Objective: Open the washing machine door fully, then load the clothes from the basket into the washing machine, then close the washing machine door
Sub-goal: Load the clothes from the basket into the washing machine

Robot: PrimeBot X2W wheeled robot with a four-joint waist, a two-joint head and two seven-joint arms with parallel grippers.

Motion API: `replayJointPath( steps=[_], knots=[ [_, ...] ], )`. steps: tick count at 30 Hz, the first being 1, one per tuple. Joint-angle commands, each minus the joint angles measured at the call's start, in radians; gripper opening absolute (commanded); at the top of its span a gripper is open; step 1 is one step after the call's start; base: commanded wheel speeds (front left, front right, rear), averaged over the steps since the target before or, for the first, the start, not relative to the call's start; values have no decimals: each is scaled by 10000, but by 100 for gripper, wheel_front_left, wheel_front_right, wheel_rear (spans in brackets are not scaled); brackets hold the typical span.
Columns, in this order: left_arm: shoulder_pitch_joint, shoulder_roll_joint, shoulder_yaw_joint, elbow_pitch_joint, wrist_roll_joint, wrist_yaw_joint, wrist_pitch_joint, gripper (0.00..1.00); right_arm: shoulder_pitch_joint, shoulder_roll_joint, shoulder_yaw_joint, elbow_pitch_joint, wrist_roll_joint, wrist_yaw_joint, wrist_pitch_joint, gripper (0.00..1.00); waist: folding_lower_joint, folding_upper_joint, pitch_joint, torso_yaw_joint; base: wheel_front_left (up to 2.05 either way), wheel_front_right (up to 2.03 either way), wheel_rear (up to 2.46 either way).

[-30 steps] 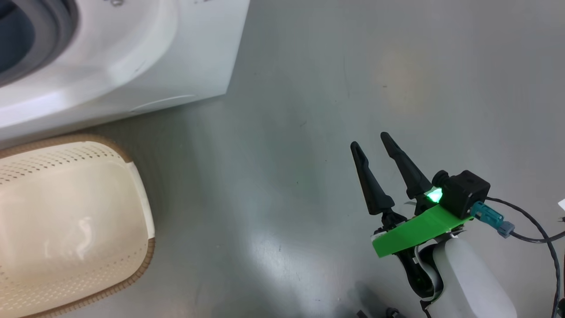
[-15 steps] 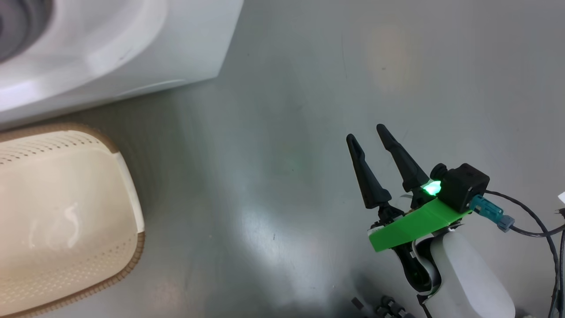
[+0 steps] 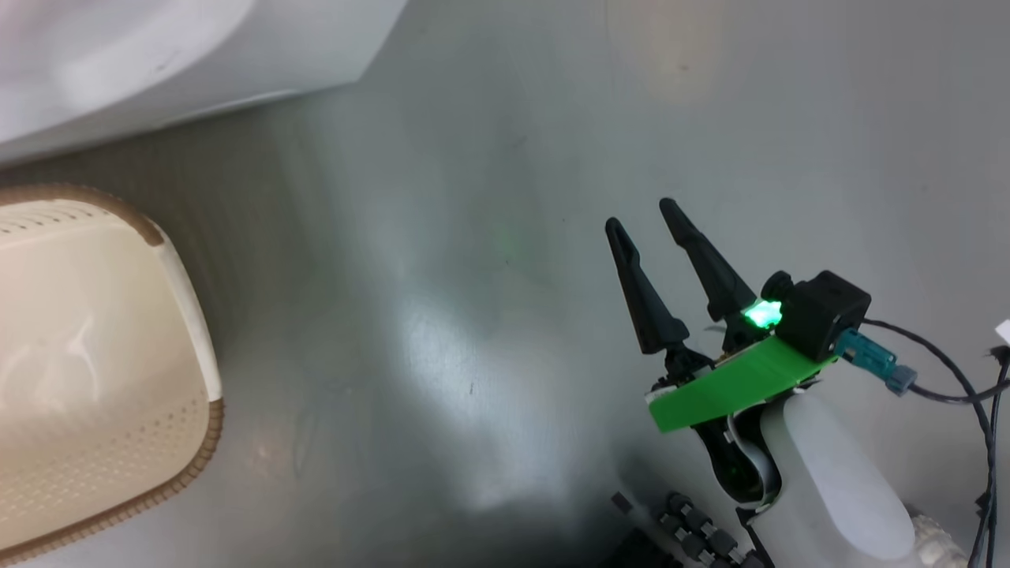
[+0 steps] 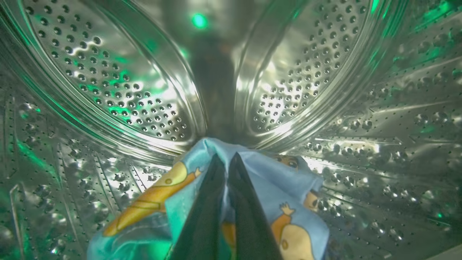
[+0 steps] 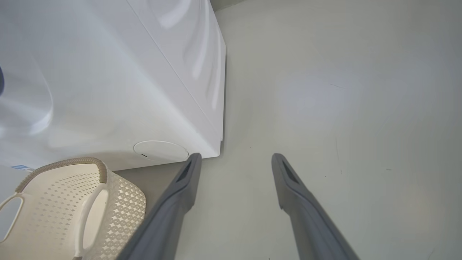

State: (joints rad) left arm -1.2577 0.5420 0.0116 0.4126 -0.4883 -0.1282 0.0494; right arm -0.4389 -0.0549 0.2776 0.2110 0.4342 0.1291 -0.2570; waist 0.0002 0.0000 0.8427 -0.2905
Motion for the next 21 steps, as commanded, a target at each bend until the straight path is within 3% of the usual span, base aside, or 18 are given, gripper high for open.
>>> replayJointPath(
  steps=[1, 10, 16, 20, 21],
  knots=[
    [-286, 719, 122, -188, 110, -23, -183, 0, 106, 47, 224, -206, 126, 16, -48, 100, -2, 0, 251, -114, 0, 0, 0],
    [-1494, 1065, -487, 636, 443, -24, -388, 0, 42, 47, 320, -172, 159, 16, -48, 100, -2, 0, 473, -226, 0, 0, 0],
    [-1875, 1044, -748, 1578, 389, 292, 1004, 0, 7, 47, 432, -151, 222, 16, -48, 100, -2, 0, 511, -300, 0, 0, 0],
    [-1989, 1021, -803, 1751, 395, 476, 1240, 0, 8, 47, 431, -107, 250, 16, -48, 100, -2, 0, 491, -278, 0, 0, 0],
    [-1991, 1028, -773, 1759, 412, 562, 1161, 13, 4, 47, 424, -93, 255, 16, -48, 100, -2, 0, 478, -269, 0, 0, 0]
  ],
)
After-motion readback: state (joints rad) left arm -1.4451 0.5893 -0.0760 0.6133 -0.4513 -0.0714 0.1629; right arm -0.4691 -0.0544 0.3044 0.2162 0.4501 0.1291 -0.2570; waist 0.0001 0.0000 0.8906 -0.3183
